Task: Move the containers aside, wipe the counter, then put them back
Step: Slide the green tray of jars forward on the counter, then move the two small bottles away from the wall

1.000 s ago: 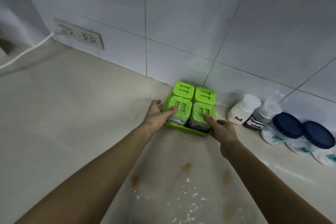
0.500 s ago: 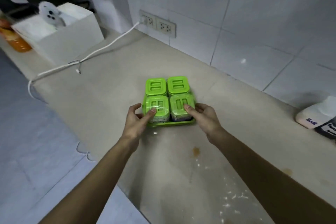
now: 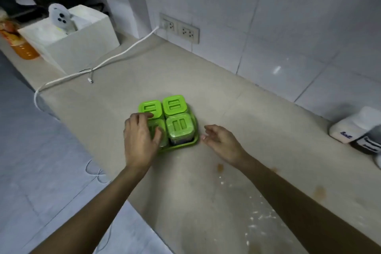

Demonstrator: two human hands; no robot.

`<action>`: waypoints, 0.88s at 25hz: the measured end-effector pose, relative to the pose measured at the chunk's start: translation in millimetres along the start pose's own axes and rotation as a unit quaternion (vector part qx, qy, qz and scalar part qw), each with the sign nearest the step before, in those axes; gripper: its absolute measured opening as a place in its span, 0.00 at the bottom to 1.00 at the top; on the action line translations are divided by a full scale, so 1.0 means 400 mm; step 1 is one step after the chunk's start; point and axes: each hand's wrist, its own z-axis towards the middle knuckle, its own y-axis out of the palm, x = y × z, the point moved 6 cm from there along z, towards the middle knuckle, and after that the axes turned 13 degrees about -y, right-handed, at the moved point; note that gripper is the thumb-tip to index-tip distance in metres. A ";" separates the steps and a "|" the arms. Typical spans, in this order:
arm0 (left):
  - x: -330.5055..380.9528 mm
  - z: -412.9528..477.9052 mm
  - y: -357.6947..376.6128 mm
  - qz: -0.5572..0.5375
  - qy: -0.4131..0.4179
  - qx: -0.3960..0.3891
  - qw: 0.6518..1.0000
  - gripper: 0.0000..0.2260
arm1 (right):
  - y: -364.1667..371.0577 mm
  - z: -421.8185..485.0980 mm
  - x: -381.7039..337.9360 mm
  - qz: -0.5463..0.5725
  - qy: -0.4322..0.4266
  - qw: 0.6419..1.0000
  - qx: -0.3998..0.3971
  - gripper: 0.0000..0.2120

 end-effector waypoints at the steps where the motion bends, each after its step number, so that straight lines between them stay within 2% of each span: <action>1: 0.060 -0.008 0.020 0.005 0.055 -0.022 0.998 0.16 | -0.047 -0.039 0.017 -0.031 0.002 0.999 0.006 0.19; 4: 0.244 -0.078 0.124 0.016 0.196 -0.107 0.975 0.15 | -0.199 -0.178 0.094 -0.114 0.030 0.993 0.020 0.19; 6: 0.388 -0.154 0.208 0.011 0.275 -0.155 0.949 0.12 | -0.343 -0.282 0.151 -0.176 0.055 0.981 0.060 0.18; 8: 0.535 -0.229 0.282 0.011 0.332 -0.196 0.923 0.10 | -0.497 -0.381 0.190 -0.255 0.061 0.959 0.108 0.16; 11: 0.762 -0.318 0.373 0.008 0.397 -0.250 0.883 0.14 | -0.729 -0.483 0.232 -0.372 0.081 0.908 0.178 0.15; 13: 0.892 -0.351 0.421 0.012 0.413 -0.266 0.871 0.18 | -0.848 -0.499 0.242 -0.419 0.086 0.880 0.208 0.17; 16: 1.058 -0.394 0.506 0.052 0.411 -0.286 0.864 0.26 | -0.963 -0.483 0.273 -0.472 0.089 0.858 0.185 0.25; 19: 1.136 -0.417 0.573 0.071 0.400 -0.324 0.854 0.31 | -0.992 -0.433 0.304 -0.473 0.105 0.864 0.136 0.29; 22: 1.160 -0.446 0.629 0.066 0.392 -0.323 0.859 0.32 | -0.994 -0.418 0.343 -0.439 0.110 0.879 0.149 0.28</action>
